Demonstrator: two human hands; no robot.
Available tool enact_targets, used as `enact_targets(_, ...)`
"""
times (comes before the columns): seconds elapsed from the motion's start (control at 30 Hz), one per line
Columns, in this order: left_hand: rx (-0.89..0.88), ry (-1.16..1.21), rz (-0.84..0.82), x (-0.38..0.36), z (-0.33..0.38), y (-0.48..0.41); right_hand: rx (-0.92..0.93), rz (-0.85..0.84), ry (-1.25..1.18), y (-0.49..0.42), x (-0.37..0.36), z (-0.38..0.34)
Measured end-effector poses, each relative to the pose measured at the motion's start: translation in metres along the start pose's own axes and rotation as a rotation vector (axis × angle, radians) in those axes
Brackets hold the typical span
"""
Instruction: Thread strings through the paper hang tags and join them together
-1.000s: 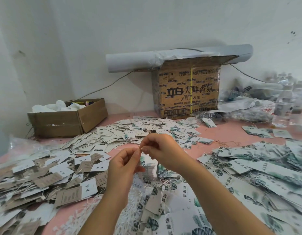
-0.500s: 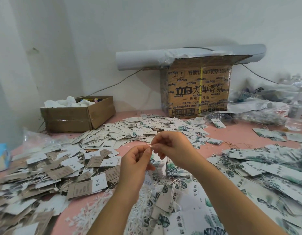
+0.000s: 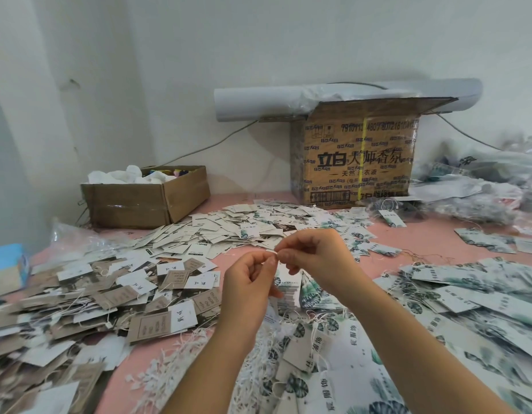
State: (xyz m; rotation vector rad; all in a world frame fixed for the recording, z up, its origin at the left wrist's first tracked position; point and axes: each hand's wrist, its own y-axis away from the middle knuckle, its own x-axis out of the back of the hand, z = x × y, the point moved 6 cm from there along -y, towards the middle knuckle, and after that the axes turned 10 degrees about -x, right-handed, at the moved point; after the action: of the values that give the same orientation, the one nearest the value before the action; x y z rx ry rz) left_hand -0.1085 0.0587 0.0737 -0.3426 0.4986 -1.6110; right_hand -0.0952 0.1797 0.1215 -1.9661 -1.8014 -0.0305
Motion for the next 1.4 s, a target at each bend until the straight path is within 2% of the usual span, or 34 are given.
enact_targets(0.4,0.013,0.016,0.05,0.0026,0.0021,-0.0006,-0.087,-0.057,-0.147,0.003,-0.0004,-0.001)
enact_targets(0.7,0.008,0.027,0.052,0.0016,0.0031,0.0001,-0.072,-0.064,-0.073,0.0041,-0.0011,-0.0042)
enact_targets(1.4,0.016,0.028,0.081,0.0018,0.0025,0.0007,-0.089,-0.065,-0.07,0.0023,0.003,-0.0011)
